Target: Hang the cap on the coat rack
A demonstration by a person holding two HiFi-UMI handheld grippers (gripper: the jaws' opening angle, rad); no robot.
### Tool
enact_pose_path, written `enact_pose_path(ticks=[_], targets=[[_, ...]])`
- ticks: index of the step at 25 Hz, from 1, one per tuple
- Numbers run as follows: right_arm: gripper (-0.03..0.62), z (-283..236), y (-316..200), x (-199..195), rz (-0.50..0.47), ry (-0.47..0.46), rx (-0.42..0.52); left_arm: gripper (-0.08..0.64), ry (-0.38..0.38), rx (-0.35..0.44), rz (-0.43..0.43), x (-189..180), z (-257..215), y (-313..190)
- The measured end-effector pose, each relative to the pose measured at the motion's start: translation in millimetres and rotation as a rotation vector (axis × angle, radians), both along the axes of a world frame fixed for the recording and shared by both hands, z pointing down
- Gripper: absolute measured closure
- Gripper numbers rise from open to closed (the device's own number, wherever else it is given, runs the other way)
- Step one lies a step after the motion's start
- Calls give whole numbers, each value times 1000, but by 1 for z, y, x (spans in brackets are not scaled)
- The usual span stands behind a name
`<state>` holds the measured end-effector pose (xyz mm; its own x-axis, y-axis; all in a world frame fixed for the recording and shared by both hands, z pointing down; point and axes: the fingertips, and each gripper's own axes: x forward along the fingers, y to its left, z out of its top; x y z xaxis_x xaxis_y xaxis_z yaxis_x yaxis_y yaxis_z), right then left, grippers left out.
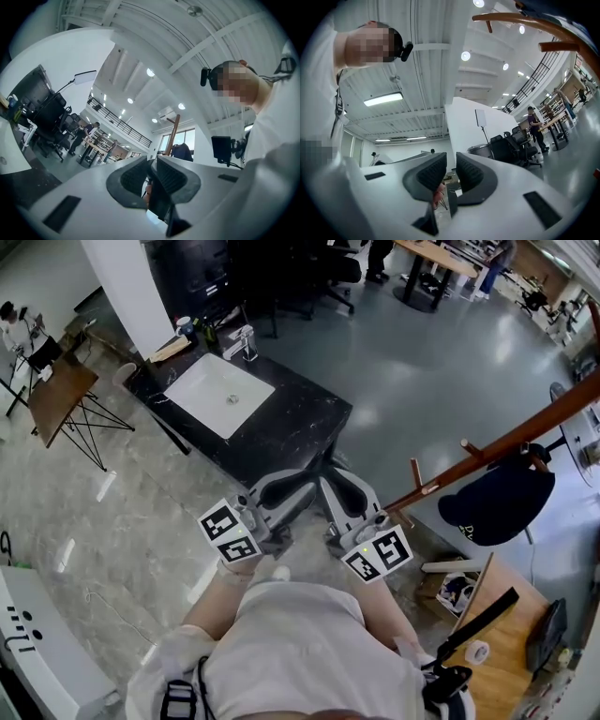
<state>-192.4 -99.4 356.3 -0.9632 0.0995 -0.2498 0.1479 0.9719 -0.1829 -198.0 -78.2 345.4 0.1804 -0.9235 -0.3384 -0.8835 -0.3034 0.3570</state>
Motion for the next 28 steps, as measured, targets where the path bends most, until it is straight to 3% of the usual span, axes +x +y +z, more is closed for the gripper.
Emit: enact_pose_path(ticks=[14, 28], targets=[[568, 18, 22, -8, -28, 28, -38, 541, 44, 16, 52, 1, 4, 13], [571, 27, 23, -1, -26, 53, -65, 540, 67, -16, 91, 11, 12, 13]])
